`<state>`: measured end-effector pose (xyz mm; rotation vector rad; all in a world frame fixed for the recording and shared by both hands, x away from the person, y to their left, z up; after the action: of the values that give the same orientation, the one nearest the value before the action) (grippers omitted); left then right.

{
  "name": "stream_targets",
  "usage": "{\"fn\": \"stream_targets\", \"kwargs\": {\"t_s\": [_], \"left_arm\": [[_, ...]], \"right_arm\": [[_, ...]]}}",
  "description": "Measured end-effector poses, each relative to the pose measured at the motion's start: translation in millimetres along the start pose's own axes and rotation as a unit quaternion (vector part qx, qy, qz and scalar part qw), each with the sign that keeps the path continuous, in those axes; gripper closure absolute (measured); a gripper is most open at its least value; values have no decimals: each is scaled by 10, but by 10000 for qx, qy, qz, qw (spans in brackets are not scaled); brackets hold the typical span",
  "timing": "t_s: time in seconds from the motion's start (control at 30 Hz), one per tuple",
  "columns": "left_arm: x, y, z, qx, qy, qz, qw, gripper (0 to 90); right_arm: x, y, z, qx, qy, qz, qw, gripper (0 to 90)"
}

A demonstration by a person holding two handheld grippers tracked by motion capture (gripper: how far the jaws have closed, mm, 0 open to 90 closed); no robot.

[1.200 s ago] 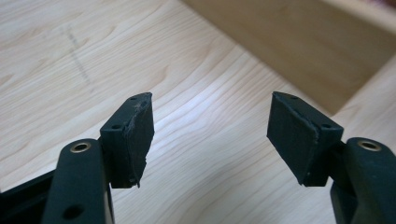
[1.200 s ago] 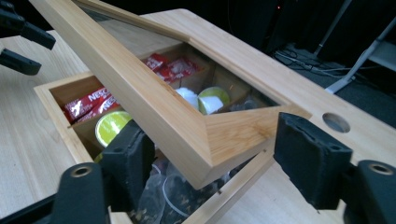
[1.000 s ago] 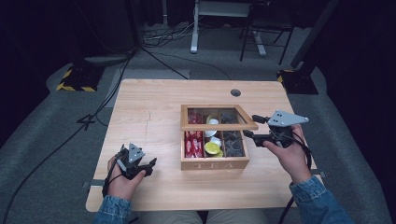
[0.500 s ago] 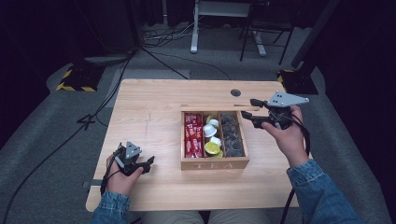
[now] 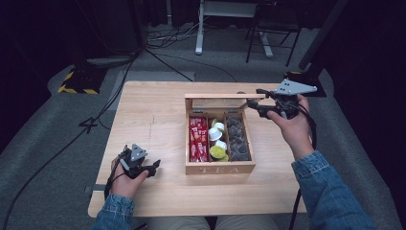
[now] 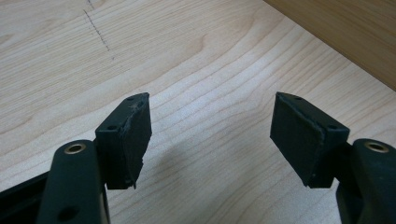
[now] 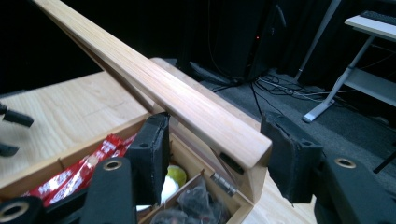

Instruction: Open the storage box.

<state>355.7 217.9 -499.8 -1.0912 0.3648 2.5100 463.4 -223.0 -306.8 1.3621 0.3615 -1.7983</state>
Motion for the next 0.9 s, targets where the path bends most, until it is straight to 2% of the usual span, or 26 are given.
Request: {"fn": "stream_targets", "kwargs": {"t_s": [0.23,0.37,0.53,0.57,0.63,0.9], "left_arm": [[2,-3,-2,-1,-11,-1,10000,297],[2,-4,0,-3,-6,-10,10000,297],[1,-6,0,8,-23,-34,10000,297],[0,-7,1,11,-29,-56,10000,297],[2,0,-2,14,-12,-22,10000,297],[2,-1,-4,19,-16,-28,10000,296]], "right_arm": [[-28,99,-73,64,168,-135,9997,444],[-61,146,-116,139,206,-121,9996,447],[-75,216,-180,304,140,-77,9994,486],[-70,234,-201,326,98,-78,9994,469],[-59,262,-240,284,75,-149,9995,485],[1,382,-428,416,-48,-255,9988,519]]}}
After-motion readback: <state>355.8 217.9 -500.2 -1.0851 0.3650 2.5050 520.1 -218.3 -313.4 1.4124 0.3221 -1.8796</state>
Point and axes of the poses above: each handheld gripper's, and its own axes: z roughly backward along the jaws, x roughly out of its underside, y roughly to its right, the point moved 1 cm from there along -z, roughly forward along the jaws, and after that the axes turned 7 degrees about z, right-handed, at the moved point
